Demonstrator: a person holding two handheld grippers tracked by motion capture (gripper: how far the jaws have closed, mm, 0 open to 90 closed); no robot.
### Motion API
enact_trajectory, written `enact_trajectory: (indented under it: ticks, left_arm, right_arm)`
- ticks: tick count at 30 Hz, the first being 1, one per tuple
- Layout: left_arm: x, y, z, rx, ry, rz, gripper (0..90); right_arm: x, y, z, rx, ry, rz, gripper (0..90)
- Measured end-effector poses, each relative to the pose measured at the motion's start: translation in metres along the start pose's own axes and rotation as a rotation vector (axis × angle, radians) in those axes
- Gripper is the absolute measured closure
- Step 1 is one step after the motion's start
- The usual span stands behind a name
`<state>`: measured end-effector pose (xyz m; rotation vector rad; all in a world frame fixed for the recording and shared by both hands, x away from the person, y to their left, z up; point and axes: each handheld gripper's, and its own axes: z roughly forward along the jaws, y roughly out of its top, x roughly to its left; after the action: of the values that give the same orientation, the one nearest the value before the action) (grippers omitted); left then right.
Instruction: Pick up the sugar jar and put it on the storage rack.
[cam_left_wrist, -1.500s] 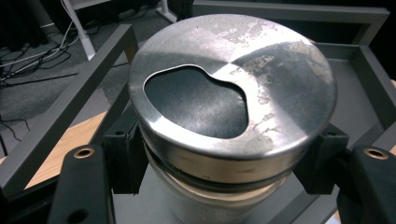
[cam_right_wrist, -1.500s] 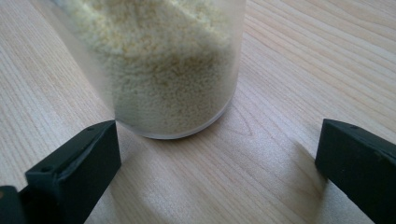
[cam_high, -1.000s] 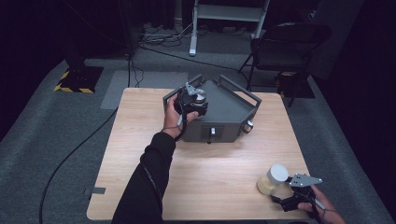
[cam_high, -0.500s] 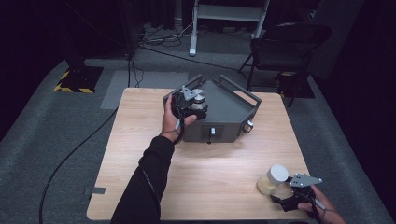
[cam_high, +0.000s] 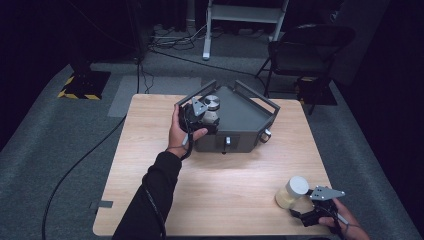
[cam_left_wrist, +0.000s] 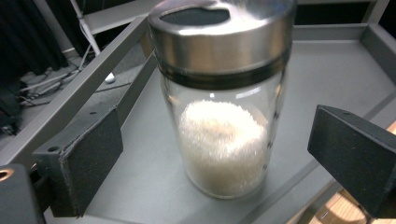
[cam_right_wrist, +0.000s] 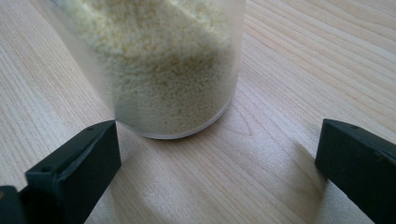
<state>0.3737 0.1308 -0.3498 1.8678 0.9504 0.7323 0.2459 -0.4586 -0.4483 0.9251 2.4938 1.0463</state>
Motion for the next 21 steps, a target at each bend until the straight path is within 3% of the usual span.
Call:
enact_trajectory:
  ticks: [12,21]
  left_arm:
    - [-0.006,-0.011,-0.017,-0.002,-0.044,0.073,2.9]
    - [-0.012,-0.018,-0.026,0.007,-0.038,0.132,2.8]
  right_arm:
    - [0.0,0.0,0.0,0.0,0.0,0.0,0.0]
    - [0.0,0.0,0.0,0.0,0.0,0.0,0.0]
